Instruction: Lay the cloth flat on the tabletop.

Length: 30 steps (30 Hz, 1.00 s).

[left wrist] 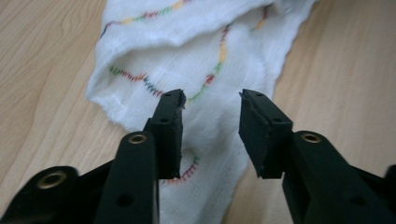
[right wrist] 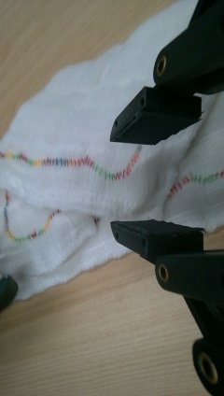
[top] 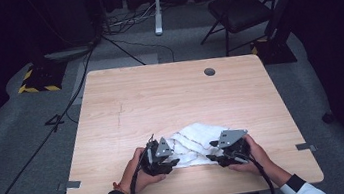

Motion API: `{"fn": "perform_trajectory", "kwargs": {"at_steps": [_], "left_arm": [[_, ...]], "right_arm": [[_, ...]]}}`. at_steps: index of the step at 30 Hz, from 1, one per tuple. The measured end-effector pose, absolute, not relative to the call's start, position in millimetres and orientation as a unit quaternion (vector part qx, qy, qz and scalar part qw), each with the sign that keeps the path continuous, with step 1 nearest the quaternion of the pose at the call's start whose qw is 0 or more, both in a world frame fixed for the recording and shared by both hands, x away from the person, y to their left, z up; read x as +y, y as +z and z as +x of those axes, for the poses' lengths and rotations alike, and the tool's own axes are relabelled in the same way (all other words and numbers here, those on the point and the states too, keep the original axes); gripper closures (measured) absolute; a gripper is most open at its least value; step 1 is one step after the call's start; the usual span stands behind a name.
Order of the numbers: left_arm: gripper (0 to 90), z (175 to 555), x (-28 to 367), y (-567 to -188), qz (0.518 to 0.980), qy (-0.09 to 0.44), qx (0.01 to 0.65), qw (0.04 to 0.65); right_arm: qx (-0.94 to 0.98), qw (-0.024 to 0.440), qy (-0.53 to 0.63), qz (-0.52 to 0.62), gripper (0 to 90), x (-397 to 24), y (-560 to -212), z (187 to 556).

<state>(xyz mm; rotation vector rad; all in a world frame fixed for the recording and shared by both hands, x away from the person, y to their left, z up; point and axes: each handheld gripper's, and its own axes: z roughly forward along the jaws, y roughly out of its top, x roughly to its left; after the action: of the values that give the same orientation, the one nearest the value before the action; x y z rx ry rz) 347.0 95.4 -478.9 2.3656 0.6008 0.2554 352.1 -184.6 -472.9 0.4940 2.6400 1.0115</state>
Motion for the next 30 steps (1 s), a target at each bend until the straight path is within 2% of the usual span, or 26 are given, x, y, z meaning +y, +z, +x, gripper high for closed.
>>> {"fn": "perform_trajectory", "kwargs": {"at_steps": [1, 3, 4, 8, 9, 11, 16, 22, 30], "left_arm": [[66.4, 352, 98, -482, 0.907, 0.091, 0.239, 0.334], [68.1, 354, 99, -483, 0.908, 0.087, 0.237, 0.334], [71.8, 355, 99, -484, 0.910, 0.086, 0.234, 0.332], [83.9, 358, 99, -485, 0.915, 0.089, 0.222, 0.326], [83.9, 358, 100, -484, 0.915, 0.089, 0.220, 0.326], [85.7, 358, 102, -480, 0.913, 0.095, 0.217, 0.333], [86.0, 357, 115, -462, 0.893, 0.121, 0.227, 0.369], [86.3, 372, 134, -441, 0.869, 0.153, 0.253, 0.396], [86.5, 399, 147, -431, 0.858, 0.173, 0.266, 0.405]], "right_arm": [[0.915, 0.136, 0.338, 0.171, 52.8, -180, -478, 353], [0.917, 0.139, 0.333, 0.172, 54.8, -179, -480, 355], [0.917, 0.137, 0.330, 0.178, 57.3, -178, -481, 357], [0.919, 0.151, 0.319, 0.173, 77.2, -179, -484, 360], [0.919, 0.151, 0.319, 0.173, 77.2, -179, -484, 360], [0.914, 0.160, 0.328, 0.178, 83.7, -183, -478, 359], [0.899, 0.177, 0.351, 0.191, 84.7, -193, -461, 360], [0.858, 0.221, 0.394, 0.243, 85.1, -213, -426, 373], [0.832, 0.239, 0.418, 0.277, 85.1, -230, -407, 399]]}}
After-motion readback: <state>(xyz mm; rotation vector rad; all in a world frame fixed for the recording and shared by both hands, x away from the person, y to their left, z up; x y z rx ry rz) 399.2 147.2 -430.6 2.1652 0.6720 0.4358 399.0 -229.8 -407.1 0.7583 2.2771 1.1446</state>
